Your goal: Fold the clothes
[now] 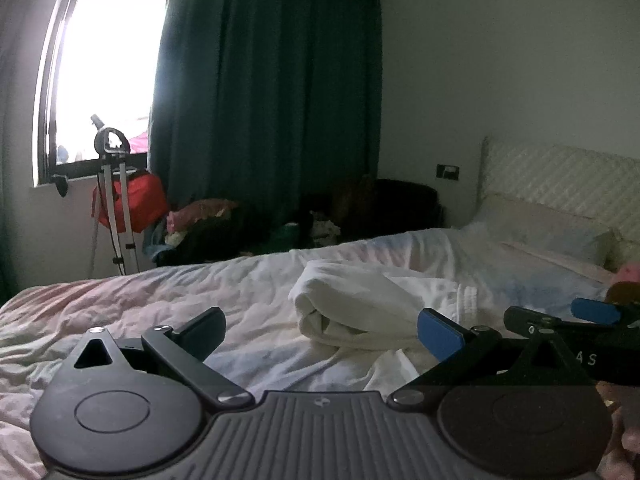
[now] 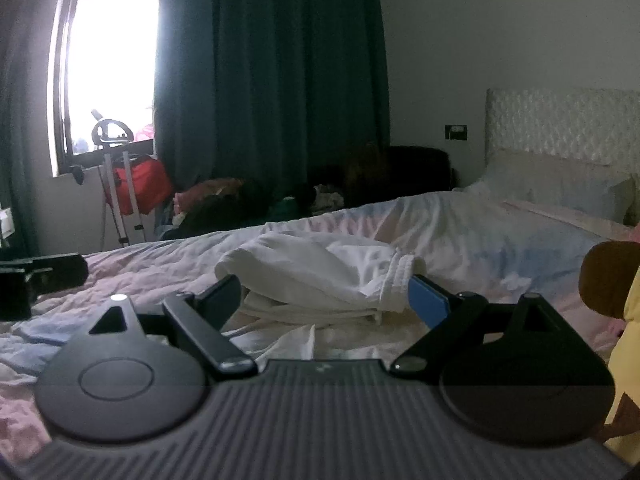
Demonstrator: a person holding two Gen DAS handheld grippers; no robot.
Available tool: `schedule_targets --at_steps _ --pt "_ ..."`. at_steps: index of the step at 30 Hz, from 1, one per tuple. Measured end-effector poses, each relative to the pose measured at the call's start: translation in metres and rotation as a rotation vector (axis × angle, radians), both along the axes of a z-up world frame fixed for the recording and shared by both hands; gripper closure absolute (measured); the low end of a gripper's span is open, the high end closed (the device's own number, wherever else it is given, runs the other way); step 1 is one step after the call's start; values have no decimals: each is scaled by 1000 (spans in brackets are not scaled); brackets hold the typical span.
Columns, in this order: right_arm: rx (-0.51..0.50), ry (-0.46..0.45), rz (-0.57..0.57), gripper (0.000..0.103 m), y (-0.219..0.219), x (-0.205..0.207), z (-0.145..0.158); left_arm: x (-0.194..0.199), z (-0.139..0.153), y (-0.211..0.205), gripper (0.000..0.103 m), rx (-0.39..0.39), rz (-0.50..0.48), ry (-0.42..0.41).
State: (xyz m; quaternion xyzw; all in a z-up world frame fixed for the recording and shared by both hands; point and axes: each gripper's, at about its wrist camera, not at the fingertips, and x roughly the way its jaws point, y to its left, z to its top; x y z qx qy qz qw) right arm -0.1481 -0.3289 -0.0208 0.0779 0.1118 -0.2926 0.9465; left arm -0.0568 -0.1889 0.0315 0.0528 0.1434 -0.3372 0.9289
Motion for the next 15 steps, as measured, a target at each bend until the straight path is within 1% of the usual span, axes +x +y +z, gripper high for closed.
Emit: schedule_targets --at_steps 15 --pt "19 5 -7 11 -3 0 1 -6 3 5 0 4 16 -10"
